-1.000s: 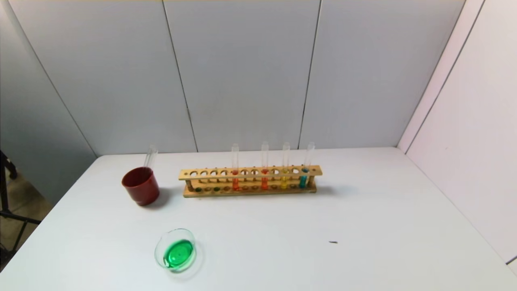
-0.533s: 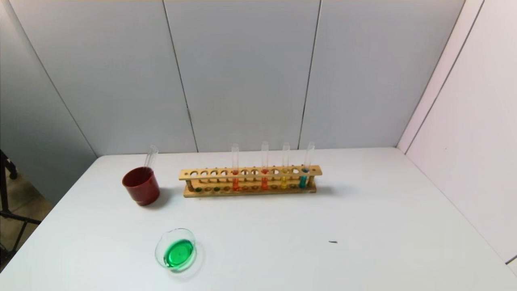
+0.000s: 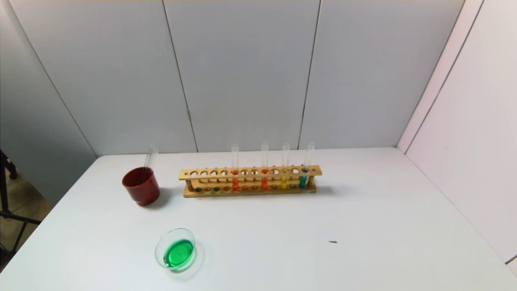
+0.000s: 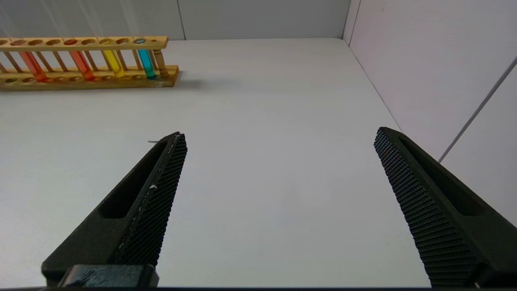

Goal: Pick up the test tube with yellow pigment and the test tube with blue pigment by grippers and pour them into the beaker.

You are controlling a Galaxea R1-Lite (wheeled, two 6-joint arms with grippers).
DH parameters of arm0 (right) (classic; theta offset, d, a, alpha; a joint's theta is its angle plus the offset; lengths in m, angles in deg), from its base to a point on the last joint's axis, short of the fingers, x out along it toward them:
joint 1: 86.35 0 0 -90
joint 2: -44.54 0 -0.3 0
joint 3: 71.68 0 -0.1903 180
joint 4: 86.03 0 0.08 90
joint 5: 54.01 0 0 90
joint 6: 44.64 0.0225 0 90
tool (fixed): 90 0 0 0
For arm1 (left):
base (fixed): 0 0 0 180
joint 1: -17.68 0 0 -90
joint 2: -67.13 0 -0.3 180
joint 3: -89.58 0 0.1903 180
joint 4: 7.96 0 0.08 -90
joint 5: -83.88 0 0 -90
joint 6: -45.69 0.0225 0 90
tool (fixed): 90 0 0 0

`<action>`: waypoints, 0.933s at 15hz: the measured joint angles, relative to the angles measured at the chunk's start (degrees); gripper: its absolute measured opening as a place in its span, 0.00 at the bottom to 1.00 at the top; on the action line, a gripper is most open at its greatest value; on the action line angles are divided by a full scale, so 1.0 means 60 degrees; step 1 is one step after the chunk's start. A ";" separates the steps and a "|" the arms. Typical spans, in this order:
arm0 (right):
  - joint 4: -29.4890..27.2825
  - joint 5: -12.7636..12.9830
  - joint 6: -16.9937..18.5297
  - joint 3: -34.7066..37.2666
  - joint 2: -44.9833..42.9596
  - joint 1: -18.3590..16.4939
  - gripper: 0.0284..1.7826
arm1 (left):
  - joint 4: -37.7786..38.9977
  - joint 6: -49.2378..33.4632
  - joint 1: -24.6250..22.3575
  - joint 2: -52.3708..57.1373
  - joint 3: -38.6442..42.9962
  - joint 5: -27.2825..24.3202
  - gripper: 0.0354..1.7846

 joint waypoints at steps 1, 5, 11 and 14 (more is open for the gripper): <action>-0.0004 0.0000 0.0000 0.0000 0.0000 0.0000 0.95 | 0.0024 -0.0118 -0.0004 0.0028 0.0138 -0.0469 0.98; 0.0000 0.0000 0.0000 0.0000 0.0000 0.0000 0.95 | 0.0128 -0.0670 -0.0008 0.0063 0.0587 -0.1044 0.98; 0.0018 0.0000 -0.0002 -0.0002 0.0000 0.0000 0.95 | 0.0197 -0.0866 0.0000 0.0063 0.0634 -0.1026 0.98; 0.0116 0.0000 -0.0014 0.0008 0.0000 0.0000 0.95 | 0.0197 -0.0866 0.0000 0.0063 0.0638 -0.1032 0.98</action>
